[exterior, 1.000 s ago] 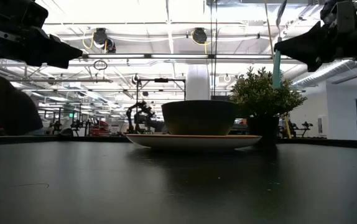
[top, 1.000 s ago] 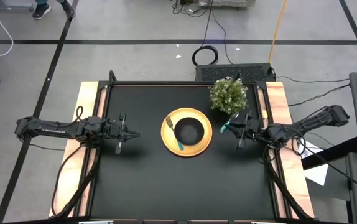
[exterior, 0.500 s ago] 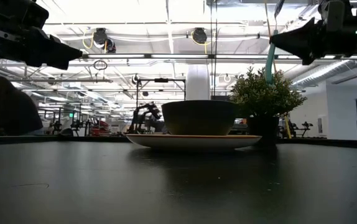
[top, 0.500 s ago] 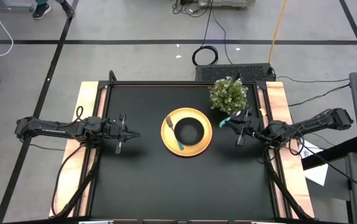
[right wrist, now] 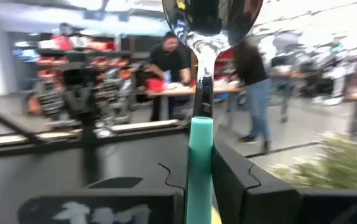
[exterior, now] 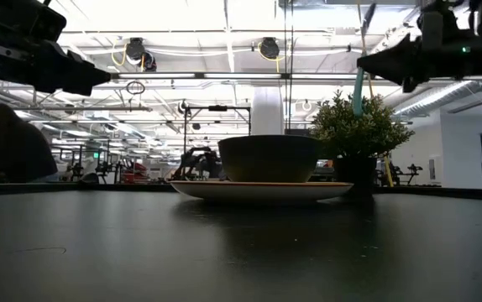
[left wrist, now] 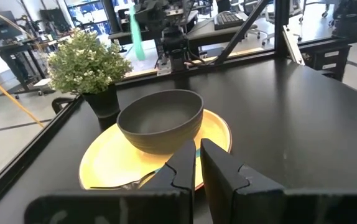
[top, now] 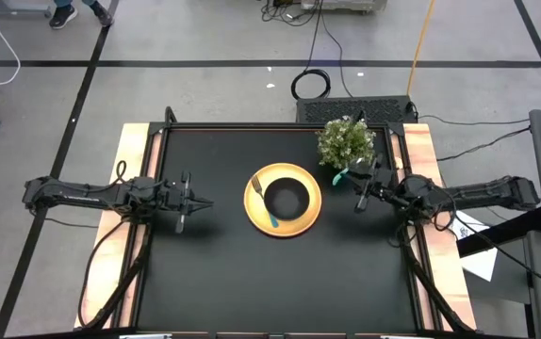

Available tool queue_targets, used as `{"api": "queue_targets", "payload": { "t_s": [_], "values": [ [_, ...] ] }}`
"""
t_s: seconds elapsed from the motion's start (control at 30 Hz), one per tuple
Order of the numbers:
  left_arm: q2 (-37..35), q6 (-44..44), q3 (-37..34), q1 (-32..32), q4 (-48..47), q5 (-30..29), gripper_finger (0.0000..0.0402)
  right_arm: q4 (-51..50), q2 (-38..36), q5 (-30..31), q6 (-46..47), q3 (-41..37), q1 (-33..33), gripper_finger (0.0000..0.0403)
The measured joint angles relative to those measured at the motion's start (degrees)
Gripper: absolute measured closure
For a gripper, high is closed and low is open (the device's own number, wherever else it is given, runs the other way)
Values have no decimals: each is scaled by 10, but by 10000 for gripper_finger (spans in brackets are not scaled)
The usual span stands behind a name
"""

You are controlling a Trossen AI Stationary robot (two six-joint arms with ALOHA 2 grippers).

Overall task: Set table place
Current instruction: Put the blue spoon into the black bowl

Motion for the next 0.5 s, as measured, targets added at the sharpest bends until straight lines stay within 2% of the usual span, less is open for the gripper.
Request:
{"api": "queue_targets", "payload": {
  "t_s": [0.07,0.27,0.5],
  "values": [
    [0,0,0,0,1,-2,371,-43,13,-23,6,27,-7,371],
    [0,-1,0,0,4,-2,371,-157,78,-24,12,123,-7,371],
    [0,-5,0,0,4,-2,371,-329,165,12,105,261,-43,371]
  ]
}}
